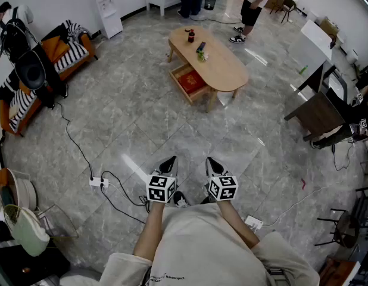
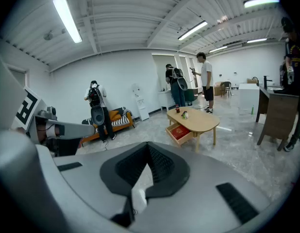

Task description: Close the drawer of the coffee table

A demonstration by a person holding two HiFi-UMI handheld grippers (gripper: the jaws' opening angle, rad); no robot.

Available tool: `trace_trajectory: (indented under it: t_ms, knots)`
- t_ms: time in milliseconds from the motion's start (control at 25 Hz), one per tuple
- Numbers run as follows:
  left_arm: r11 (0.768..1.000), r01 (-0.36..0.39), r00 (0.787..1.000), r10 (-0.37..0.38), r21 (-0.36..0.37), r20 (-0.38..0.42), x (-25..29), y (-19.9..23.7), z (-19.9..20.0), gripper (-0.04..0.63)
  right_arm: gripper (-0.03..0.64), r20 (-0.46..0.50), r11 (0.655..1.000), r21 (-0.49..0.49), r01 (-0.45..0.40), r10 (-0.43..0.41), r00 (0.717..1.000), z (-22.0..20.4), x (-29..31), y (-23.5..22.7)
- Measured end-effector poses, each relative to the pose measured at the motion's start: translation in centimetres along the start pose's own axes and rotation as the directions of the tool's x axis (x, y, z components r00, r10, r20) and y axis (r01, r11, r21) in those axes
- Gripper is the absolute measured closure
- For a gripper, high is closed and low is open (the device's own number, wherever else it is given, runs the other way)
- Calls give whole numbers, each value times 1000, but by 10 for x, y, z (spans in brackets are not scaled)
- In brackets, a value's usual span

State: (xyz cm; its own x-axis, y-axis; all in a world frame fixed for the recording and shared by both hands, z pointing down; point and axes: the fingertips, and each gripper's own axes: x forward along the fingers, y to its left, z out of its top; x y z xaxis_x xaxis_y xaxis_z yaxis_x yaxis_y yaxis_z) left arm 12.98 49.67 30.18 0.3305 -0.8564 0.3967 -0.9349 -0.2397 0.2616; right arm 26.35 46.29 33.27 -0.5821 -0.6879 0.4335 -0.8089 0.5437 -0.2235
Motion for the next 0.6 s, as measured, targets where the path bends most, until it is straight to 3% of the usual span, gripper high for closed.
trace_trajectory:
  t_ms: [400, 600]
  knots:
    - [998, 28, 999, -27, -49, 23, 0, -8, -3, 585, 601, -52, 999, -47, 10, -13, 999, -14, -14, -1]
    - [995, -28, 999, 30, -97, 18, -12, 11, -10, 585, 601, -58, 999, -20, -29, 28, 998, -16, -5, -4]
